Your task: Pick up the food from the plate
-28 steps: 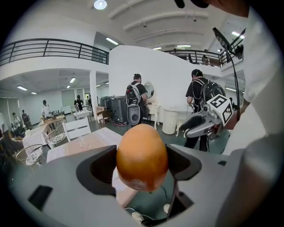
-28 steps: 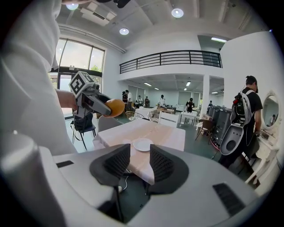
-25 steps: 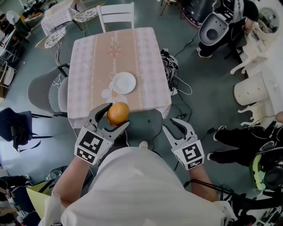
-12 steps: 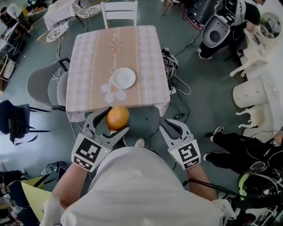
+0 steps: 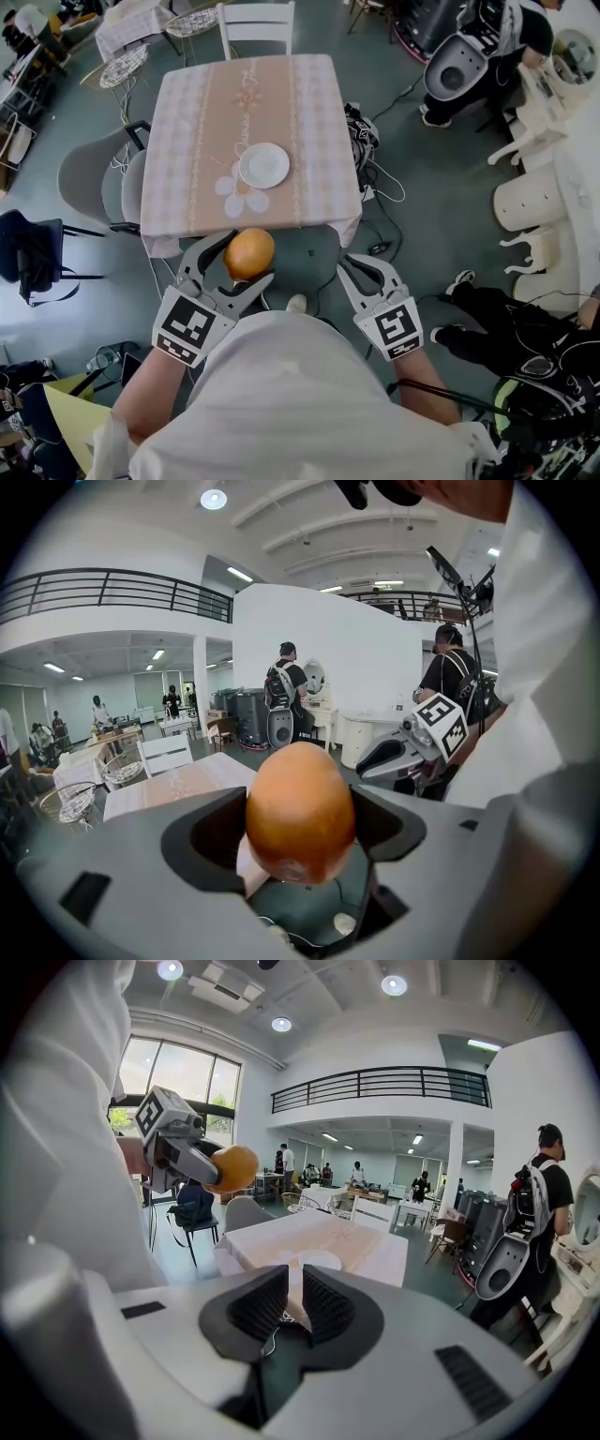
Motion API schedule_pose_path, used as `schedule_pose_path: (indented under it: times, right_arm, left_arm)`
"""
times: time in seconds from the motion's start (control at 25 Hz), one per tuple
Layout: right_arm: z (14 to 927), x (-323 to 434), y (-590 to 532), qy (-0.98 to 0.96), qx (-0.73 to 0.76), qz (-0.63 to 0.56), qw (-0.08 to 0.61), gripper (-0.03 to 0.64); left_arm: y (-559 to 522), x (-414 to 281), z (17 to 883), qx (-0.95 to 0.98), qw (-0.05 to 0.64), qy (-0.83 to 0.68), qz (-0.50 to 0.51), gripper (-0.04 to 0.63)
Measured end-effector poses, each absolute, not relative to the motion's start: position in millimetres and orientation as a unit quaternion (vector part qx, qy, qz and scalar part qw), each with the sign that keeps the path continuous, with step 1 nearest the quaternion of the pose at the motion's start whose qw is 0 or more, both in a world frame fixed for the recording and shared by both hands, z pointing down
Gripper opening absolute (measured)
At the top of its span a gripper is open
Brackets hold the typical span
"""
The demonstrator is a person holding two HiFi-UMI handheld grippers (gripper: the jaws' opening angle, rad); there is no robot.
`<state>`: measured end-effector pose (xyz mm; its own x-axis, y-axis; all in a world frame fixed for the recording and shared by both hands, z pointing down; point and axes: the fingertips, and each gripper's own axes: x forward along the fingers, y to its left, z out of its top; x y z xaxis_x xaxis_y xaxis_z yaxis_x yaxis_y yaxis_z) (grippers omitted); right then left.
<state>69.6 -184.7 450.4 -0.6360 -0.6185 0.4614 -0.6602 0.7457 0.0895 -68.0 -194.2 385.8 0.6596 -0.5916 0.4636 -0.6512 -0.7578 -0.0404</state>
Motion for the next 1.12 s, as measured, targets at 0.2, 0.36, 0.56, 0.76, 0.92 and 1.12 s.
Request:
schedule_pose_path:
  times: [0.2,0.36,0.56,0.76,0.92,1.12]
  right_arm:
    - [452,68,-187,-0.903,0.350,0.046,0.244,0.051]
    - [453,69,-189,-0.903,0.351,0.046,0.244,0.043]
    - [455,68,-191,-0.904,0.350,0.048,0.241,0.040]
    - [456,68,-194,-0.903,0.351,0.048,0.244,0.032]
    - [456,72,-198,-0.900,0.357,0.049,0.245,0.031]
    - [454,73,-203,-0.898,0.361,0.050,0.247,0.031]
  left_arm:
    - [-198,-71,390,0.906,0.068,-0.343,0.237,0.357]
    - [-199,-71,393,0.906,0.068,-0.343,0.239,0.359]
    - [-203,-71,397,0.906,0.069,-0.342,0.241,0.358]
    - [-208,-71,400,0.906,0.072,-0.339,0.242,0.357]
    - [-214,-68,401,0.909,0.070,-0.332,0.243,0.357]
    - [-221,-67,402,0.911,0.069,-0.327,0.243,0.357]
